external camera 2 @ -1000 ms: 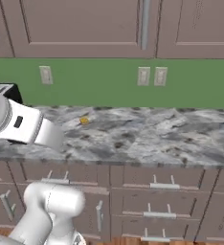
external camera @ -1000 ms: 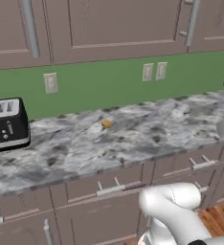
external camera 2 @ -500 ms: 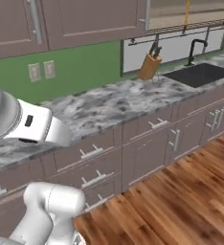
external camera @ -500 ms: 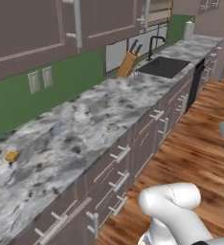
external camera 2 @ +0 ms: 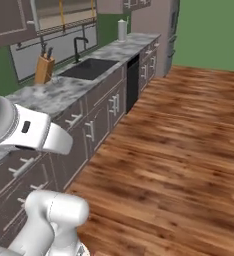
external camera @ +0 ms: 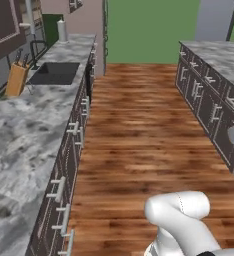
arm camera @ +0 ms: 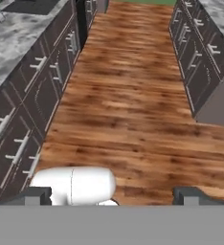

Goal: Close all open cabinet doors.

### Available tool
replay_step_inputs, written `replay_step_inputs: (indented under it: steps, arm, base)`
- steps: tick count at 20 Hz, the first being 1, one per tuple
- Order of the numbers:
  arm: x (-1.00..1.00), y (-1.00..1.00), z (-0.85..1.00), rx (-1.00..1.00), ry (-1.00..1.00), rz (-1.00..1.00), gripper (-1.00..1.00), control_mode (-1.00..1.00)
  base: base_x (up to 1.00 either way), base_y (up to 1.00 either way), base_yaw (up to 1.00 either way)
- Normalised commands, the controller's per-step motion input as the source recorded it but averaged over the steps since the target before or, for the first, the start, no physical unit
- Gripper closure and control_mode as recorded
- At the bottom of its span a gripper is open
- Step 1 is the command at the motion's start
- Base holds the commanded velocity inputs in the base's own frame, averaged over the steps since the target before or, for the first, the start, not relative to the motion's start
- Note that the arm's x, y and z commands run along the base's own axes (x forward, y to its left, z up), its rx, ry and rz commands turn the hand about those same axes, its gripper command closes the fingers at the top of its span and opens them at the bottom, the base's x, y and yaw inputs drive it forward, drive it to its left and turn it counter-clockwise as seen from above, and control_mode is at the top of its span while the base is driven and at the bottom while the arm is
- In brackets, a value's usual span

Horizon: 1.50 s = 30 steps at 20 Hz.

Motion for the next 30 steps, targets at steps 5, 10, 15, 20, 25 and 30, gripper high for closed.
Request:
replay_step_inputs:
  steps: [5, 10, 15, 20, 25, 30]
  arm:
    - [0.00, 0.00, 0.00, 0.00, 0.00, 0.00, -1.00, 1.00]
    - [0.00, 0.00, 0.00, 0.00, 0.00, 0.00, -1.00, 1.00]
    - [0.00, 0.00, 0.00, 0.00, 0.00, 0.00, -1.00, 1.00]
    - [0.00, 0.00, 0.00, 0.00, 0.00, 0.00, -1.00, 1.00]
    - [0.00, 0.00, 0.00, 0.00, 0.00, 0.00, -1.00, 1.00]
    - [0.00, 0.00, 0.00, 0.00, 0.00, 0.00, -1.00, 1.00]
  base:
    - [0.06, 0.02, -0.38]
    - [0.04, 0.00, -0.27]
    - [0.00, 0.00, -0.41]
    - [0.00, 0.02, -0.65]
    - [0.00, 0.02, -0.81]
    - [0.01, 0.08, -0.81]
